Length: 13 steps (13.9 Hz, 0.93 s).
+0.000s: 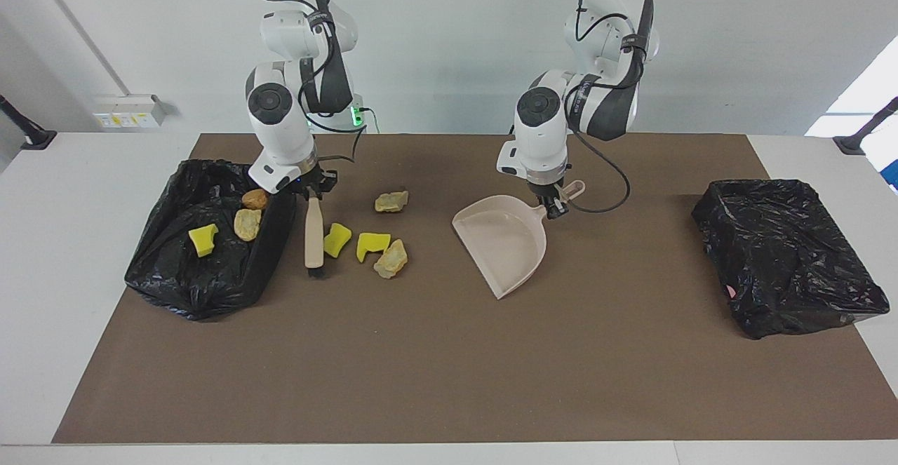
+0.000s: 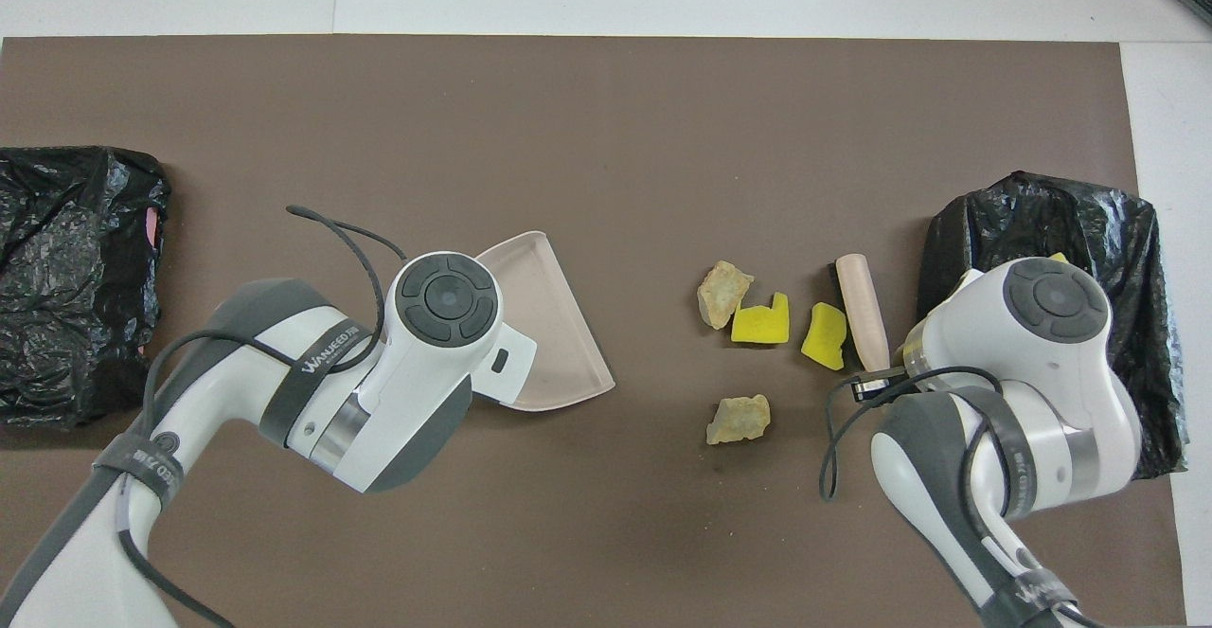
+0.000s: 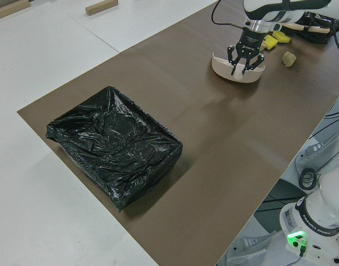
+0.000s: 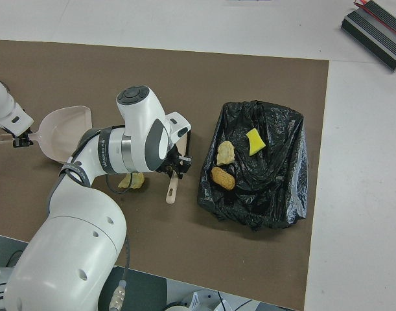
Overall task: Sweep and dump trash in bin
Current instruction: 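Lift the brush with the right gripper while the left gripper angles the dustpan, then sweep the sponges and bread toward the dustpan with the right gripper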
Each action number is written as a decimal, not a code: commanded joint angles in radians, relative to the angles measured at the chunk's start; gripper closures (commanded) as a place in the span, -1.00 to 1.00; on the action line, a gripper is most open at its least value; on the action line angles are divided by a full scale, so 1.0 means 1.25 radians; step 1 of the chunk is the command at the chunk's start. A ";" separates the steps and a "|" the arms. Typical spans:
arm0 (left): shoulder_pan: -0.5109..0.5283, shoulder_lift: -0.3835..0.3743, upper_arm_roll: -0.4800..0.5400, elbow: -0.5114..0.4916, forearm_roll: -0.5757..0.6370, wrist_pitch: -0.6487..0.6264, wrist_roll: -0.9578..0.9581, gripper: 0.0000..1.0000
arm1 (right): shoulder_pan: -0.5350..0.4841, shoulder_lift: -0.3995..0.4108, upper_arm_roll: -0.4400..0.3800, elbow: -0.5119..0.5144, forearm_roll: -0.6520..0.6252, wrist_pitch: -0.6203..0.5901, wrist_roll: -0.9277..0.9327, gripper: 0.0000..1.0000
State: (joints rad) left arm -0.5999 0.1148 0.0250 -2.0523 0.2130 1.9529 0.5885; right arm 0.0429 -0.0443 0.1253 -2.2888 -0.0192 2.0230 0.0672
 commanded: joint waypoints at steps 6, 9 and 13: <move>-0.076 -0.101 0.005 -0.162 0.082 0.065 0.014 1.00 | 0.177 0.005 0.003 0.012 0.170 0.027 0.198 1.00; -0.075 -0.110 0.003 -0.185 0.103 0.085 0.009 1.00 | 0.204 0.024 0.004 0.059 0.225 0.013 0.189 1.00; -0.074 -0.100 0.003 -0.187 0.103 0.097 0.003 1.00 | 0.170 0.039 -0.003 0.166 0.150 -0.116 0.138 1.00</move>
State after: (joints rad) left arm -0.6770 0.0152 0.0207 -2.2437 0.3244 2.0518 0.5893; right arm 0.2920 -0.0198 0.1266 -2.1634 0.2153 1.9483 0.2910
